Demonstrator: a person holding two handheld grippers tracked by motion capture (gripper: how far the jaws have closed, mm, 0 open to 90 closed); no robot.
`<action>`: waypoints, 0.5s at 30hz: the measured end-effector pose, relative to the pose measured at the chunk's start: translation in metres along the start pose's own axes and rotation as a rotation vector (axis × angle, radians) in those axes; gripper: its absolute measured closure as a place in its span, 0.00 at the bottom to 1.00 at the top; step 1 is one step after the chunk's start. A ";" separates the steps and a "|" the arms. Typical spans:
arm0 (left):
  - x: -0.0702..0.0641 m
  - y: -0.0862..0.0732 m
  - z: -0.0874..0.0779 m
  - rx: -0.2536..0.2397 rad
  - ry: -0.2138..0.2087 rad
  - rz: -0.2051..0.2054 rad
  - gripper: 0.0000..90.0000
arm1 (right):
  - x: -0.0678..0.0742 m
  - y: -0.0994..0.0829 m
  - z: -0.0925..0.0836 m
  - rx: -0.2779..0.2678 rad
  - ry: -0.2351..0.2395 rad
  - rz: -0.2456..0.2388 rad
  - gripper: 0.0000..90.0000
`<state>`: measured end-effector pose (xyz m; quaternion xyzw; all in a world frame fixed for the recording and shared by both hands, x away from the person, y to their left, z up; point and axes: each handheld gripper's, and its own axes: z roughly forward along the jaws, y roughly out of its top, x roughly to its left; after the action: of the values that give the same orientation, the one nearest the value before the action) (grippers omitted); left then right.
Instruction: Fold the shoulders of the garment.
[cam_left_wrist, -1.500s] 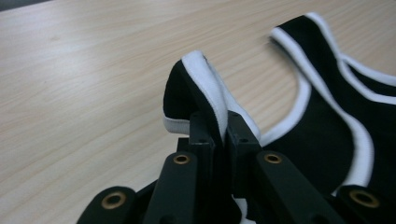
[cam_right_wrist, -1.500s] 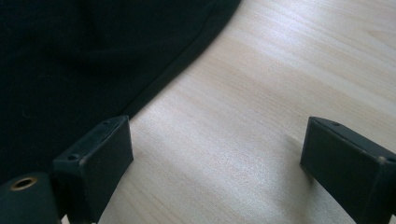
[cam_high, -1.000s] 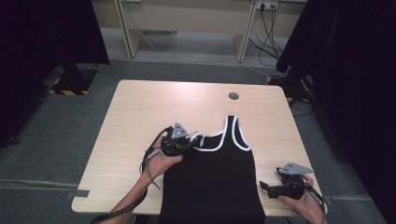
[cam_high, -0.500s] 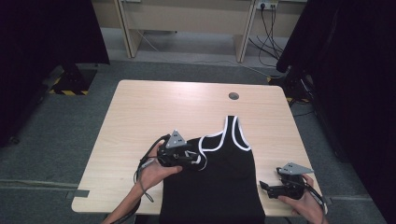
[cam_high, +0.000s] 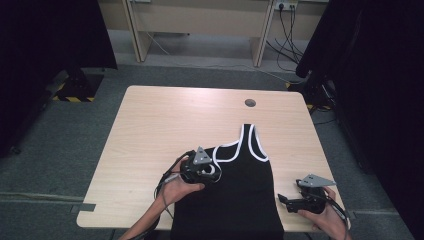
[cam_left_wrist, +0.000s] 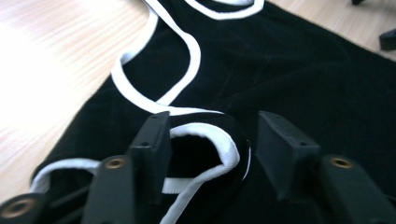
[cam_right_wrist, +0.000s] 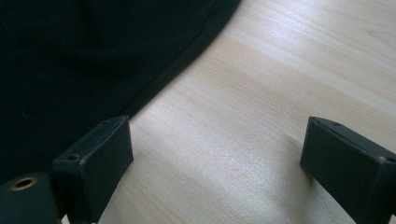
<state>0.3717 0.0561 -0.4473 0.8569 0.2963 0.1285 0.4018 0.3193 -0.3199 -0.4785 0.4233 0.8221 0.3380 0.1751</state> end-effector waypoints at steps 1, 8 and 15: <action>-0.001 0.000 0.003 0.011 0.004 0.018 0.64 | 0.000 0.000 0.000 0.000 0.000 0.000 0.11; -0.003 0.007 -0.017 -0.060 0.029 0.050 0.94 | 0.000 0.000 0.000 0.000 0.000 0.000 0.11; -0.004 -0.020 -0.040 -0.059 -0.037 -0.009 0.92 | 0.000 0.000 0.000 0.000 0.000 0.000 0.11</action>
<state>0.3419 0.0881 -0.4372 0.8456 0.2889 0.1195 0.4327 0.3193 -0.3199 -0.4785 0.4231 0.8222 0.3380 0.1752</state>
